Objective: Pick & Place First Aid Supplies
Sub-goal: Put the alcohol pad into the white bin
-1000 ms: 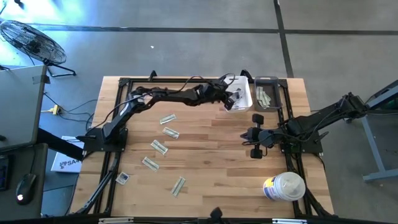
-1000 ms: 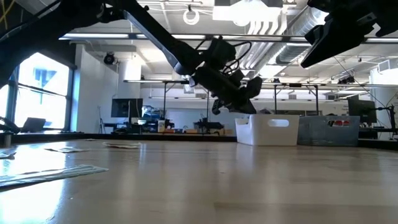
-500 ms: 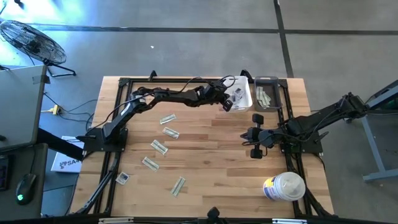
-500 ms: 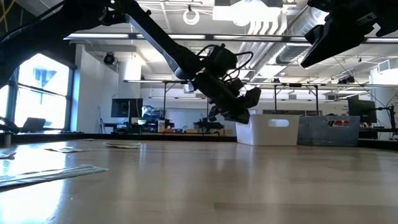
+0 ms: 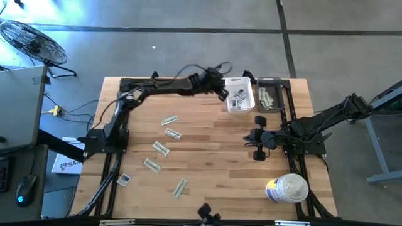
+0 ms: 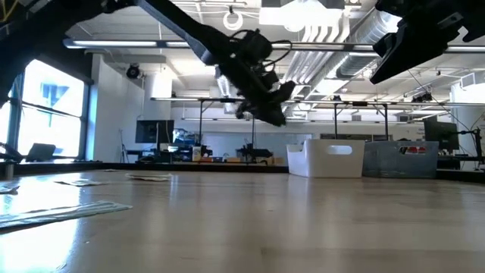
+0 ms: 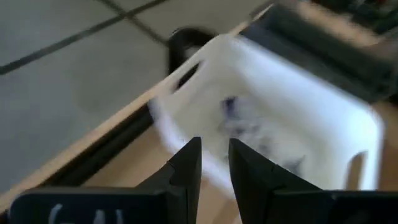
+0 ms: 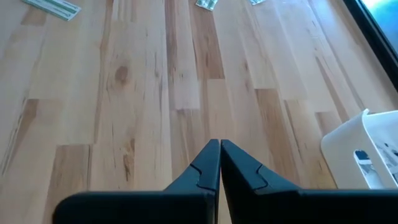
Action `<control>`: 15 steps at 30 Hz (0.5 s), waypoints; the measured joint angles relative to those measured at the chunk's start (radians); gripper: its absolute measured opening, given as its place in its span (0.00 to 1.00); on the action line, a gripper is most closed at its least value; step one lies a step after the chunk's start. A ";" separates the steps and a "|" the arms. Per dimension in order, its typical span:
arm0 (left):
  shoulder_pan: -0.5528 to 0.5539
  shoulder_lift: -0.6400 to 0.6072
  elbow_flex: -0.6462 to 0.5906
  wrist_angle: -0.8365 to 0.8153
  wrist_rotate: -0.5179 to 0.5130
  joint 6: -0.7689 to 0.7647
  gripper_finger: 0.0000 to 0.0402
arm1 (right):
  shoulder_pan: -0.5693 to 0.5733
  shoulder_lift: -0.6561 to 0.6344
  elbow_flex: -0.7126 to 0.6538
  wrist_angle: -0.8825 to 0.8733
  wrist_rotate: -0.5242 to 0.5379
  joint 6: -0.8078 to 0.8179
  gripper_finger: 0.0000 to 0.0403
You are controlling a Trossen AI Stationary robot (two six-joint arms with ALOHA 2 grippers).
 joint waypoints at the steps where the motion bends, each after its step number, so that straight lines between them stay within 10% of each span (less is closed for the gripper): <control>1: 0.009 -0.023 -0.010 -0.040 -0.009 0.011 0.19 | 0.000 0.000 0.000 -0.004 0.000 0.001 0.02; 15: 0.150 -0.339 -0.530 -0.057 -0.180 -0.121 0.20 | 0.000 0.000 0.001 -0.013 0.009 -0.048 0.02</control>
